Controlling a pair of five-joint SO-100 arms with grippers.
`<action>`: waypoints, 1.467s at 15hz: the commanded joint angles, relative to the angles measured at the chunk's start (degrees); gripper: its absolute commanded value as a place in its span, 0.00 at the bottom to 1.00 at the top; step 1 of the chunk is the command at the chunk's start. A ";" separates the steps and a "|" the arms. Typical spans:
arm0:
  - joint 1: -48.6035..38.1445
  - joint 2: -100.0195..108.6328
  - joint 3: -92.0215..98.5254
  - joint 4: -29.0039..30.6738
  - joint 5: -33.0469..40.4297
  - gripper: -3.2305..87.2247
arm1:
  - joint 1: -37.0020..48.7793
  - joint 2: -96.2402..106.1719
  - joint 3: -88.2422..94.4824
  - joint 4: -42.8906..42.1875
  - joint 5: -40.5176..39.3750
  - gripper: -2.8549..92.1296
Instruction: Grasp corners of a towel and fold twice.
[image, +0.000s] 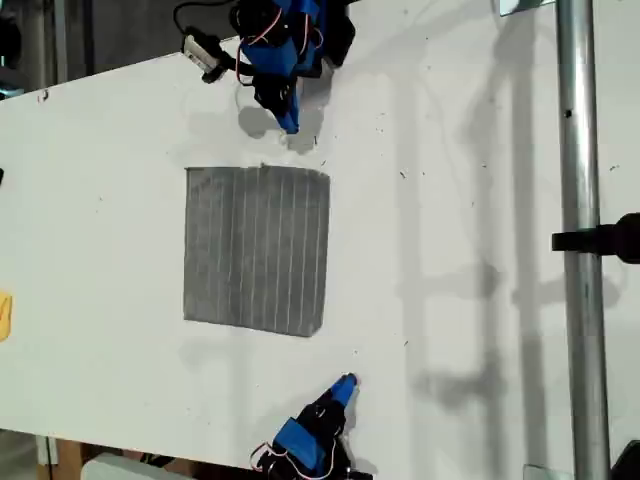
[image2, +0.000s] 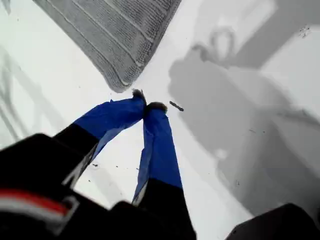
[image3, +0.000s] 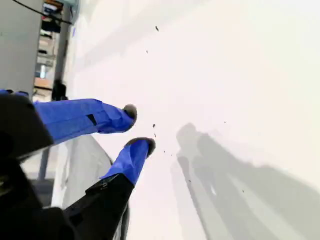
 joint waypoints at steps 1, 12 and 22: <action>-33.66 0.18 0.18 0.53 -35.07 0.01 | 0.09 -0.09 -0.88 -1.93 -6.94 0.03; -30.94 0.18 -5.27 3.08 -40.34 0.00 | -2.99 -0.09 -5.36 -0.26 -6.68 0.03; -29.00 -59.41 -68.82 17.05 -24.08 0.00 | -3.60 -67.24 -82.09 16.08 -35.86 0.03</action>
